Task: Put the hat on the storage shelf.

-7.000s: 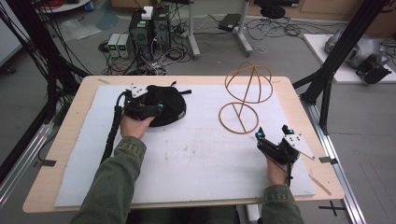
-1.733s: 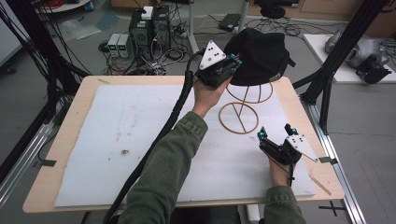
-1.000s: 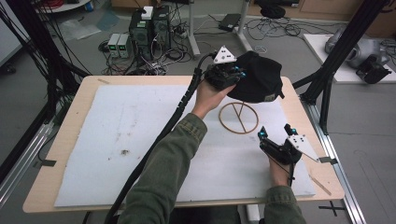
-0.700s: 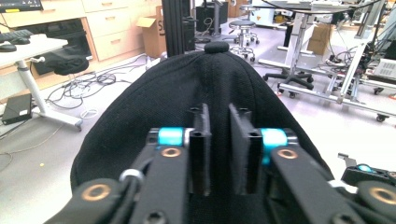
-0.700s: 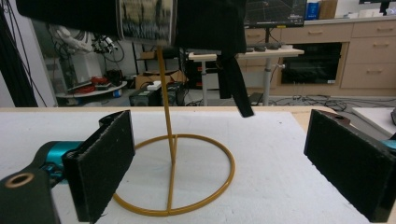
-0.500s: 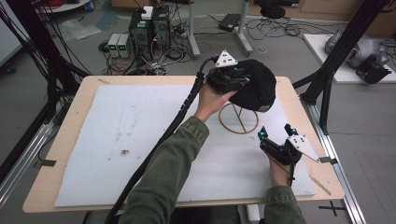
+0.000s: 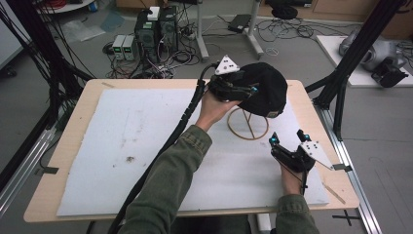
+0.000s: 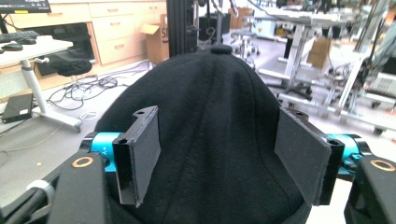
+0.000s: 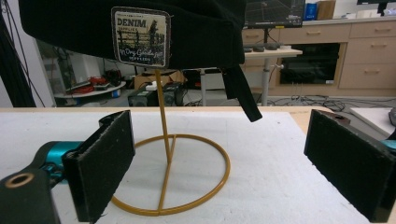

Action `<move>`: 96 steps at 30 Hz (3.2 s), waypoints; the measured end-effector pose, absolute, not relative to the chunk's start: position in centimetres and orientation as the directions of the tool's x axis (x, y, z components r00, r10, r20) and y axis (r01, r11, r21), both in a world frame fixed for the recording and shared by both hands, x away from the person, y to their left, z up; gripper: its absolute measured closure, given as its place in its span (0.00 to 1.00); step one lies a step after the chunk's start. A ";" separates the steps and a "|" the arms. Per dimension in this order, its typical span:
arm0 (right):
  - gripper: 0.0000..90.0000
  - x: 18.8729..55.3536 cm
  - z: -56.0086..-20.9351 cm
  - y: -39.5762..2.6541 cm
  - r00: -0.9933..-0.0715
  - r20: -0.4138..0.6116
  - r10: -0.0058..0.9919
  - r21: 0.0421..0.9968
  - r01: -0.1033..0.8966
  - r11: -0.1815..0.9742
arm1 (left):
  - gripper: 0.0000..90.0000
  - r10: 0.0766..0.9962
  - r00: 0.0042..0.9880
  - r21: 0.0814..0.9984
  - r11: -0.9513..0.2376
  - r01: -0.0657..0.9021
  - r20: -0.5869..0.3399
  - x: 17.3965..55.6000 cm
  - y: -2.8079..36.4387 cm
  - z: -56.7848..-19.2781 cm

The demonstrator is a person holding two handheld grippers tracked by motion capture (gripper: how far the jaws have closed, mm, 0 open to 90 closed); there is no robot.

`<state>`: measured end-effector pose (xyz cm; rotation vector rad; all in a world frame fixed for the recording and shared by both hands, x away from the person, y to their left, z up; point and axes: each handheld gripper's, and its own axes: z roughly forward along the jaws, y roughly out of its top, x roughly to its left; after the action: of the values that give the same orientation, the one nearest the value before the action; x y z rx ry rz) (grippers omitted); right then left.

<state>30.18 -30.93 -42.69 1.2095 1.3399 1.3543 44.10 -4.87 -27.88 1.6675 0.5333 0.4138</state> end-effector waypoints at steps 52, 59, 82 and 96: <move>0.09 30.1 -42.7 -30.6 -0.159 0.045 0.986 0.997 0.070 -0.034 | 0.22 0.893 0.450 0.993 -0.074 0.090 0.026 38.6 16.4 -30.6; 0.09 30.1 -42.7 -30.6 -0.161 0.039 0.986 0.997 0.064 -0.029 | 0.22 0.932 0.363 0.994 -0.057 0.092 0.020 37.2 19.0 -31.9; 0.09 29.9 -42.8 -29.9 -0.175 0.025 0.984 0.997 0.078 -0.011 | 0.23 0.999 0.043 0.999 0.027 0.034 -0.028 31.2 24.8 -38.3; 0.09 29.4 -43.0 -30.1 -0.137 0.053 0.989 0.997 0.063 -0.045 | 0.23 0.999 -0.044 0.999 -0.027 0.019 0.028 27.3 24.4 -41.4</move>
<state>29.42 -30.09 -43.01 1.2213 1.3326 1.3197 27.35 24.41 -41.35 1.2220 1.2423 1.2536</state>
